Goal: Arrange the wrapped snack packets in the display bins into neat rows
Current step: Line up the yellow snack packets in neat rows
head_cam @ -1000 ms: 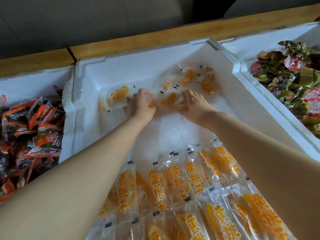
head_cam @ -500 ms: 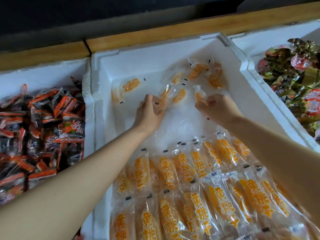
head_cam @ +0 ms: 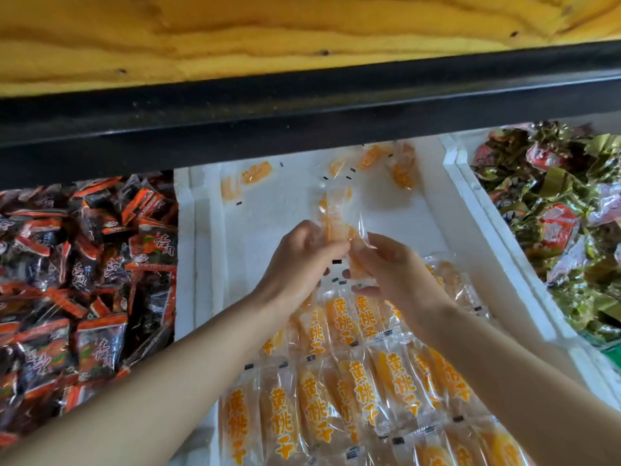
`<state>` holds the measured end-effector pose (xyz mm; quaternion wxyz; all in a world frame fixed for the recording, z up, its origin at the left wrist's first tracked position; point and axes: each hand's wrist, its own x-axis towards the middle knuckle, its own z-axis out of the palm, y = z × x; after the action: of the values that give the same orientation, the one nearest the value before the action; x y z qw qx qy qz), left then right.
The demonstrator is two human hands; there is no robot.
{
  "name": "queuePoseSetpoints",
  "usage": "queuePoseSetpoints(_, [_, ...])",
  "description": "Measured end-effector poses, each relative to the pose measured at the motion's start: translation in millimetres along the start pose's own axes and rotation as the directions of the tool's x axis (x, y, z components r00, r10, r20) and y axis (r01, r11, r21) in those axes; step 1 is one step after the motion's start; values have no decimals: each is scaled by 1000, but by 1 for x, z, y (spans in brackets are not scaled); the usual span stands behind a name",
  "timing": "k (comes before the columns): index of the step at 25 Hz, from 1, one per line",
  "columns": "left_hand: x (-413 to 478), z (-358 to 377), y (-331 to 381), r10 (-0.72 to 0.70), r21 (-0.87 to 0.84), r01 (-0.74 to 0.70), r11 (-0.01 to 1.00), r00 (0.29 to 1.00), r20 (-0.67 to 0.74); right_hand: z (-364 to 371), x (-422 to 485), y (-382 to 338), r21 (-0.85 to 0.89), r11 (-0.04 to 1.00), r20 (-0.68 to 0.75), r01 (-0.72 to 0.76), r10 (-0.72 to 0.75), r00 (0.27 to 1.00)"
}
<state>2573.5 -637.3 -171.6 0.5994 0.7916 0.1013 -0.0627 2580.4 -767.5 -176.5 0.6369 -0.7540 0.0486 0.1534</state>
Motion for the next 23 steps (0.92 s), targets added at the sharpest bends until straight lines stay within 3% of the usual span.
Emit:
queuePoseSetpoints(6, [-26, -9, -11, -166, 20, 164, 986, 983, 81, 7, -24, 11, -17, 997, -178, 81, -83, 980])
queuePoseSetpoints(10, [-42, -4, -21, -183, 23, 182, 983, 970, 160, 18, -34, 25, -156, 972, -136, 177, -199, 971])
queuePoseSetpoints(16, [-56, -20, -26, -124, 1, 127, 992, 969, 213, 25, -46, 29, -79, 974, -71, 211, -217, 974])
queuePoseSetpoints(19, [-61, -26, -30, -75, -50, 88, 995, 970, 229, 30, -54, 27, -140, 953, -23, 268, -273, 962])
queuePoseSetpoints(23, [-63, -29, -34, -65, -127, 74, 989, 995, 77, 36, -59, 21, -214, 897, 118, 387, -370, 922])
